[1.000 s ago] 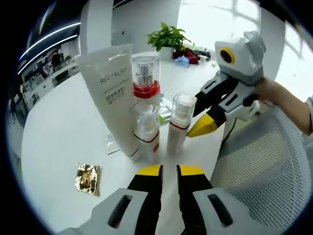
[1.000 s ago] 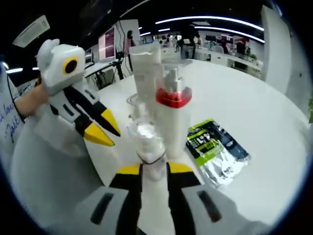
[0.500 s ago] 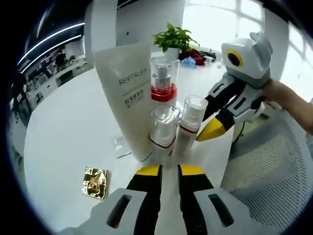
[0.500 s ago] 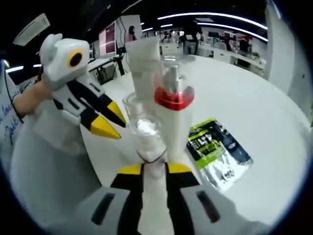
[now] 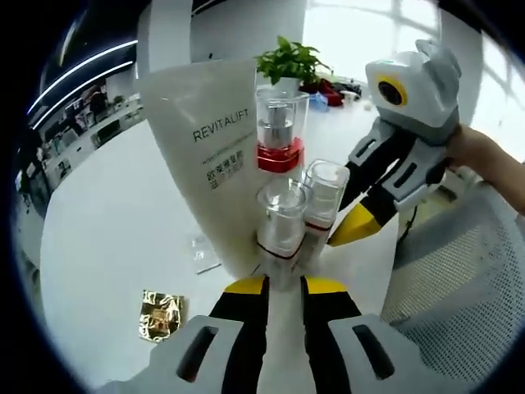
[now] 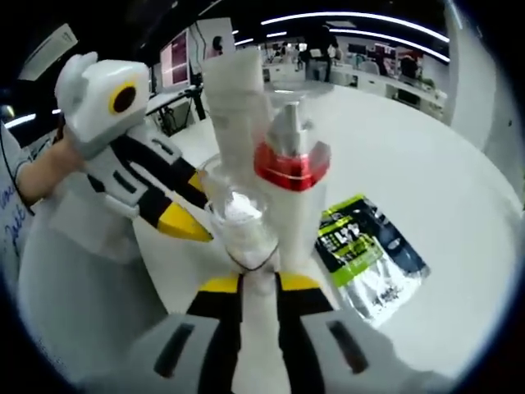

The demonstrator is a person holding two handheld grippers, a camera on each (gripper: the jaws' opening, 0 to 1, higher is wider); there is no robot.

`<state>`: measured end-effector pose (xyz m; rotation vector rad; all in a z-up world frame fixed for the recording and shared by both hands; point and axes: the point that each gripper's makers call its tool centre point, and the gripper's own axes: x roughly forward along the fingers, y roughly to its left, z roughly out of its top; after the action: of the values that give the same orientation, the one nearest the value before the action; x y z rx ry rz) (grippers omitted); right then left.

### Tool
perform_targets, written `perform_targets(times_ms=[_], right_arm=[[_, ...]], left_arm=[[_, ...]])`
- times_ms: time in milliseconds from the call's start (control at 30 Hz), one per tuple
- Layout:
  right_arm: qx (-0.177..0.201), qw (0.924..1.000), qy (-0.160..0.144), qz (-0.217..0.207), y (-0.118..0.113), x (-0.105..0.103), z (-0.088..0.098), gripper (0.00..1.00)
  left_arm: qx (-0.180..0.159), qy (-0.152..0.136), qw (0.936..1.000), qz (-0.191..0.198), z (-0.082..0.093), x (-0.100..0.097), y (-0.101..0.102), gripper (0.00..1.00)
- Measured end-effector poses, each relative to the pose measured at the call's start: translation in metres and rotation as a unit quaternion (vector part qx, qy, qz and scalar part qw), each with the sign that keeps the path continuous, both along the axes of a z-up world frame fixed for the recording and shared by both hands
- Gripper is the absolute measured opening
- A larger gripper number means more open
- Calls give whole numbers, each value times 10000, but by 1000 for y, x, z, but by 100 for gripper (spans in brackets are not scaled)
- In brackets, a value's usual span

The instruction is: Arrange the skincare products in the storage area until every visible bottle or jar stands upright without overlapping.

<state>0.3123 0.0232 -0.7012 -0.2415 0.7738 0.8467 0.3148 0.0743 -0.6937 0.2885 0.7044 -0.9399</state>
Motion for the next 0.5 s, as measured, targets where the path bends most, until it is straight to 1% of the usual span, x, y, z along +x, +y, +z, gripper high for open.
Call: perform_targets(times_ms=[100,267,500], right_arm=[[0,10000,42,-34,1,1,-1,16],[4,9999,81,-99,2,2,-1,16],[46,9996,126,-264,2,4,-1,15]], left_arm=[[58,-42,10000,-38,-1,1,-1,13],[74,-20,10000,-58,-6,3,-1,13],[58,-47,10000,-46,-6,6,-3,12]])
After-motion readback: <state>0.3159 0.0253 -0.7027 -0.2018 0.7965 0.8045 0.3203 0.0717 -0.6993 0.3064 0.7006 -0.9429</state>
